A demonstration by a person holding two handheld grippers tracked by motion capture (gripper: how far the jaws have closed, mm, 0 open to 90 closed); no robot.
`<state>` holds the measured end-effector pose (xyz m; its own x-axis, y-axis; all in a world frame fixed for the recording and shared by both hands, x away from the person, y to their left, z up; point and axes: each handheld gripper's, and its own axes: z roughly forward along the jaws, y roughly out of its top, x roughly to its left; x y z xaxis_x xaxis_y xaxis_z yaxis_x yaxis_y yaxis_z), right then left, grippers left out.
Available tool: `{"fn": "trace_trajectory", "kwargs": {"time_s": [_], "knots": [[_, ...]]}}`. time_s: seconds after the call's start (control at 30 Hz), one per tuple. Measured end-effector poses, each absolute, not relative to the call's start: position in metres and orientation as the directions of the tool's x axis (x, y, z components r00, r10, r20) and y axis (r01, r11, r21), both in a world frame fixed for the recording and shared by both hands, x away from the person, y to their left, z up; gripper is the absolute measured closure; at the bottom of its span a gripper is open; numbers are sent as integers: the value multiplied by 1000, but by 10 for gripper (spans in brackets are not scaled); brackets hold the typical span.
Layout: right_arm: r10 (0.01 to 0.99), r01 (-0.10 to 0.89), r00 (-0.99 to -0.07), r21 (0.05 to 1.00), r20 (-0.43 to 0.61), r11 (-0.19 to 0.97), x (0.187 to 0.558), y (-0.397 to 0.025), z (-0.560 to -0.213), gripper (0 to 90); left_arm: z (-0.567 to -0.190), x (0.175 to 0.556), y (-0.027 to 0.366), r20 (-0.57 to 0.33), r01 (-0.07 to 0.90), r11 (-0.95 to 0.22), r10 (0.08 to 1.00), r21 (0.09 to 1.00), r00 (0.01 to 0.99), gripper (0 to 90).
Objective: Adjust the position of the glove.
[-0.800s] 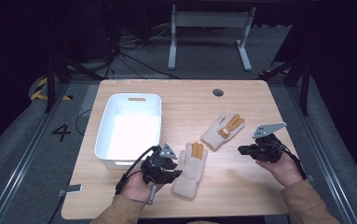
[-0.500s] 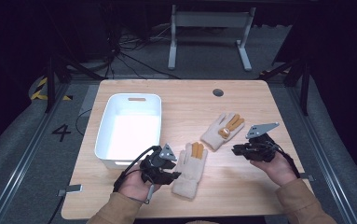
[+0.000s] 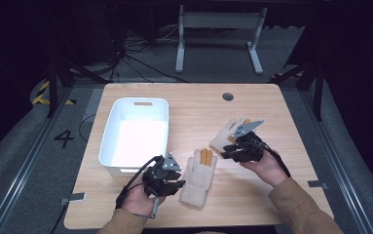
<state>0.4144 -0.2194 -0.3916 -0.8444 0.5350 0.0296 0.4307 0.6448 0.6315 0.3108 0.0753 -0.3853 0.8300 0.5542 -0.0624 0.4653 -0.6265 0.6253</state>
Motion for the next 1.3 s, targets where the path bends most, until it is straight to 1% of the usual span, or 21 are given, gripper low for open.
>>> {"fn": "trace_trajectory", "kwargs": {"time_s": [0.03, 0.13, 0.3, 0.37, 0.53, 0.63, 0.77, 0.9, 0.93, 1.0, 1.03, 1.07, 1.1, 1.13, 1.2, 1.3], "knots": [[541, 447, -839, 628, 48, 637, 422, -213, -394, 696, -386, 309, 78, -54, 474, -614, 575, 631, 816, 710], [535, 442, -844, 627, 46, 642, 428, -205, -396, 707, -387, 309, 83, -67, 497, -600, 594, 627, 802, 710], [522, 431, -852, 618, 39, 658, 436, -189, -399, 708, -390, 311, 84, -81, 506, -584, 601, 635, 795, 693], [517, 433, -855, 594, 34, 677, 443, -177, -405, 707, -390, 311, 84, -59, 504, -591, 610, 630, 790, 685], [508, 429, -861, 564, 20, 705, 454, -163, -416, 694, -391, 313, 87, -64, 512, -578, 621, 635, 781, 663], [508, 436, -861, 549, 23, 713, 458, -159, -421, 693, -391, 313, 87, -69, 511, -578, 617, 637, 784, 655], [509, 443, -860, 524, 21, 727, 467, -155, -431, 648, -391, 312, 83, -65, 500, -589, 604, 635, 794, 641], [508, 448, -861, 514, 27, 732, 470, -153, -436, 643, -392, 311, 81, -73, 502, -595, 597, 627, 799, 621], [506, 451, -862, 499, 29, 740, 471, -152, -439, 656, -392, 310, 78, -78, 499, -593, 591, 632, 803, 612], [507, 454, -861, 502, 37, 736, 471, -152, -440, 670, -392, 309, 77, -85, 500, -594, 587, 630, 805, 610], [508, 462, -860, 500, 51, 733, 472, -152, -440, 717, -393, 309, 75, -87, 500, -597, 584, 628, 807, 603], [507, 462, -860, 498, 51, 734, 471, -152, -440, 744, -393, 308, 74, -85, 497, -594, 585, 632, 807, 600], [507, 462, -860, 498, 51, 734, 471, -152, -440, 744, -394, 307, 72, -92, 498, -597, 579, 629, 810, 600], [499, 454, -865, 494, 47, 741, 470, -151, -440, 807, -395, 307, 69, -90, 491, -608, 568, 624, 818, 602], [492, 442, -870, 491, 31, 751, 468, -149, -439, 828, -397, 306, 66, -87, 487, -614, 564, 621, 821, 600], [491, 438, -871, 489, 22, 755, 467, -148, -439, 832, -400, 306, 62, -102, 493, -613, 559, 617, 823, 562]]}}
